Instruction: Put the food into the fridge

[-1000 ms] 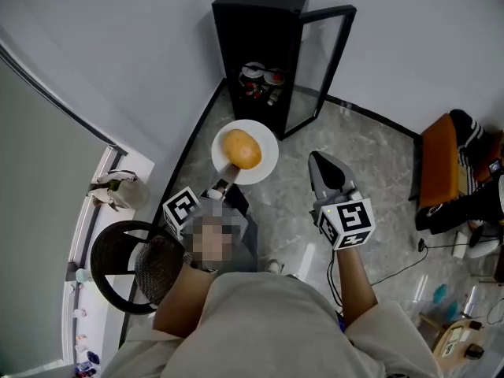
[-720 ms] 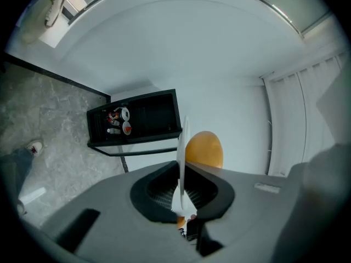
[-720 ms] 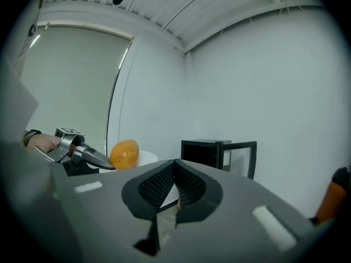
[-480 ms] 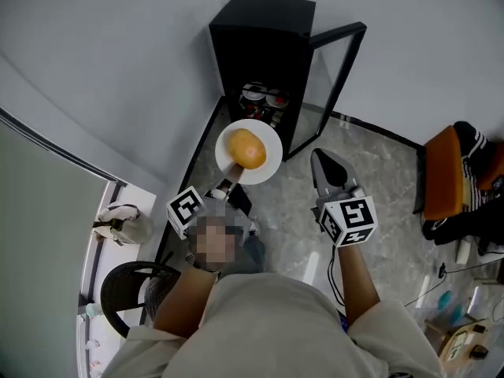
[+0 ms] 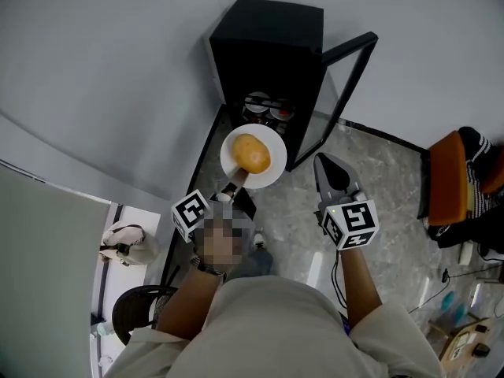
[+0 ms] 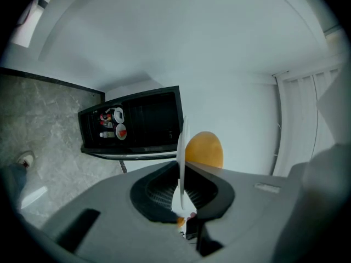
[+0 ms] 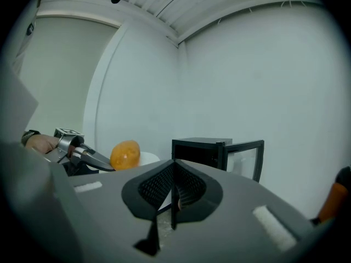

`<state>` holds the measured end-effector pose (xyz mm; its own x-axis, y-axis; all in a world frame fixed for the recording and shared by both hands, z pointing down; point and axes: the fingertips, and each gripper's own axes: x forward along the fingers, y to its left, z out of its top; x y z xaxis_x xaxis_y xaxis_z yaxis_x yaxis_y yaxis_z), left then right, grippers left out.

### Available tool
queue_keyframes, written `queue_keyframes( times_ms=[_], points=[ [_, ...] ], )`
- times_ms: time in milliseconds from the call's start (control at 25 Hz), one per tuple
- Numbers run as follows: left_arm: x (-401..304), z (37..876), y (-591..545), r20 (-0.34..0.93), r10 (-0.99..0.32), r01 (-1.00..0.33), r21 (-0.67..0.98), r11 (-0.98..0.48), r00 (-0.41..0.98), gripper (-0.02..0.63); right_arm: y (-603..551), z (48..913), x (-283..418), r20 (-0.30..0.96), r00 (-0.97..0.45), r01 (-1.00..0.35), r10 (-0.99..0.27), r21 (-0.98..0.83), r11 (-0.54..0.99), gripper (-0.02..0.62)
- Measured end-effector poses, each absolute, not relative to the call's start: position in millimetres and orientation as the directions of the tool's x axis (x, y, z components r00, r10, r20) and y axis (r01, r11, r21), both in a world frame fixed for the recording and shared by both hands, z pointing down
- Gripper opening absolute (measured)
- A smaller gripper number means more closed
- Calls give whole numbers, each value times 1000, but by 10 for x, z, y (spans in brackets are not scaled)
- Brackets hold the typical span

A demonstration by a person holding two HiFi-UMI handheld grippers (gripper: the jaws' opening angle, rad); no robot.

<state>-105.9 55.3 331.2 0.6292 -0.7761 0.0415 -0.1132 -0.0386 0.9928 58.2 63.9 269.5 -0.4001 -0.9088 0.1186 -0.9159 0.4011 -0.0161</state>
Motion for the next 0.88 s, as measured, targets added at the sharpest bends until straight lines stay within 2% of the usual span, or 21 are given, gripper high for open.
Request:
queue_keyframes(
  times_ms=[520,880],
  points=[
    [-1067,3591,-457,79,-715,-150,988,-36,695,6,-214,2893,504,148,-376,-925,-915,4,381,6],
    [-860,3742,-1064,28,-693,-109,991,-74,720,6,-709,3105,726,141,-348,-937,-927,-9,350,6]
  ],
)
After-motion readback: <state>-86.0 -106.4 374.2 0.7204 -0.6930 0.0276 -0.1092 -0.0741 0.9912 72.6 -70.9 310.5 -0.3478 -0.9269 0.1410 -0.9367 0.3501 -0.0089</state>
